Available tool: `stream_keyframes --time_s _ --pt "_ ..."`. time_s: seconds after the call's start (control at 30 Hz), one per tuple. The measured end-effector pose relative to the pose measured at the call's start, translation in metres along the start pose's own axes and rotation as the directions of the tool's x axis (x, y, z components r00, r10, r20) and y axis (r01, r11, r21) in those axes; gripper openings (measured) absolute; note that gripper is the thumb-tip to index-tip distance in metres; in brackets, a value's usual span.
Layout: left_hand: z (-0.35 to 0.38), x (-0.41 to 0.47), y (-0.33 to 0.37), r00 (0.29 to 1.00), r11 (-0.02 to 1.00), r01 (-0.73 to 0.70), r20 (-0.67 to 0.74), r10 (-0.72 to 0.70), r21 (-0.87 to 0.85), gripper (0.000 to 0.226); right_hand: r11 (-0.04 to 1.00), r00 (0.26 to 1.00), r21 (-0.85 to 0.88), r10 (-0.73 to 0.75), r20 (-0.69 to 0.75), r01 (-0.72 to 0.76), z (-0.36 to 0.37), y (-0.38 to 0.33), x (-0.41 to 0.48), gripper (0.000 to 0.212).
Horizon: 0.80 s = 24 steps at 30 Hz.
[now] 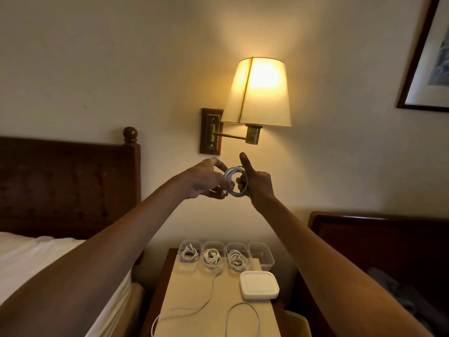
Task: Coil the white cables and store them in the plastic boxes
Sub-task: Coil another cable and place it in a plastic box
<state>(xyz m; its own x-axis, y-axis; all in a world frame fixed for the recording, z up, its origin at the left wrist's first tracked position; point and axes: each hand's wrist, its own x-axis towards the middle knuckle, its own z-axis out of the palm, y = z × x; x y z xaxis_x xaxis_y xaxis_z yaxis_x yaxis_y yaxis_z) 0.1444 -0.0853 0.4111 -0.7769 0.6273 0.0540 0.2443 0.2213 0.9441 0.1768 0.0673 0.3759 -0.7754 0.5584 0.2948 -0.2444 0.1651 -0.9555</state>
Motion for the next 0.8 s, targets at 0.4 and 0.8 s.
stream_keyframes --time_s 0.4,0.8 --pt "-0.011 0.002 -0.017 0.924 0.661 -0.382 0.244 0.296 0.645 0.065 0.979 0.956 0.014 0.198 0.215 -0.205 -0.02 0.015 0.004 0.059" --pt "0.002 0.021 -0.037 0.978 0.998 -0.064 0.196 0.065 -0.011 0.026 0.965 0.9 0.083 0.2 0.387 -0.25 -0.034 0.049 0.006 0.075"
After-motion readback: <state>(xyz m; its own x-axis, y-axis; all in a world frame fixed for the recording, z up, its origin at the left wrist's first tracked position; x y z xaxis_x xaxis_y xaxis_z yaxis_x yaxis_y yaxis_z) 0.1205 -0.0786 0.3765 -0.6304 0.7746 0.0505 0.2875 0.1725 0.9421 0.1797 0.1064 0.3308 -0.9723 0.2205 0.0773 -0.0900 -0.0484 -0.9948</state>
